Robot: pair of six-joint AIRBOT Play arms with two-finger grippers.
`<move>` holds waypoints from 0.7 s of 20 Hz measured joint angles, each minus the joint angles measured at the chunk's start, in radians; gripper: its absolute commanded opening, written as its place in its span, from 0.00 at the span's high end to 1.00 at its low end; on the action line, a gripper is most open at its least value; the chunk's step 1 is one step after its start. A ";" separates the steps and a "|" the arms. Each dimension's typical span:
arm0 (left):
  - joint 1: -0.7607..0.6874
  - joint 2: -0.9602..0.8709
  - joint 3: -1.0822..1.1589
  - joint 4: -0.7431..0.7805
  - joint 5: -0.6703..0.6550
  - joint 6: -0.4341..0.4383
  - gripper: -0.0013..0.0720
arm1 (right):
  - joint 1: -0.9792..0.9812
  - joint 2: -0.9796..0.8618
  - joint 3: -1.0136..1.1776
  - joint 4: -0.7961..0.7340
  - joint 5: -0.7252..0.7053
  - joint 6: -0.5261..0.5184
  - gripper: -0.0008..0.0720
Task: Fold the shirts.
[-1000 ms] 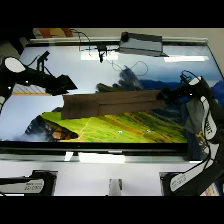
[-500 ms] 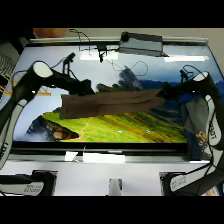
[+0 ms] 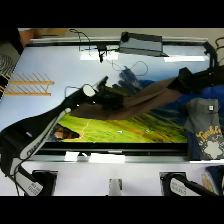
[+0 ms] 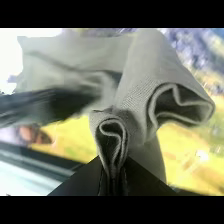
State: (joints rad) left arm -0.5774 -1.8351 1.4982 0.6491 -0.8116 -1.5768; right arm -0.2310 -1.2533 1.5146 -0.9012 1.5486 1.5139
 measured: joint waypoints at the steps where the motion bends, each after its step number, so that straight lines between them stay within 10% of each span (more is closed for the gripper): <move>1: -0.029 -0.026 0.001 -0.047 0.023 -0.001 0.93 | 0.000 0.041 0.000 0.000 0.023 0.017 0.95; 7: -0.121 -0.075 0.002 -0.226 0.070 0.126 0.94 | 0.000 0.172 0.000 -0.011 0.077 0.078 0.95; 14: 0.111 0.231 0.002 0.108 -0.122 0.165 0.94 | 0.264 0.071 0.000 -0.012 -0.128 0.109 0.95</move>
State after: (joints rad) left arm -0.4664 -1.6043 1.4998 0.7570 -0.9340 -1.4120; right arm 0.0330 -1.1824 1.5146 -0.9131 1.4208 1.6230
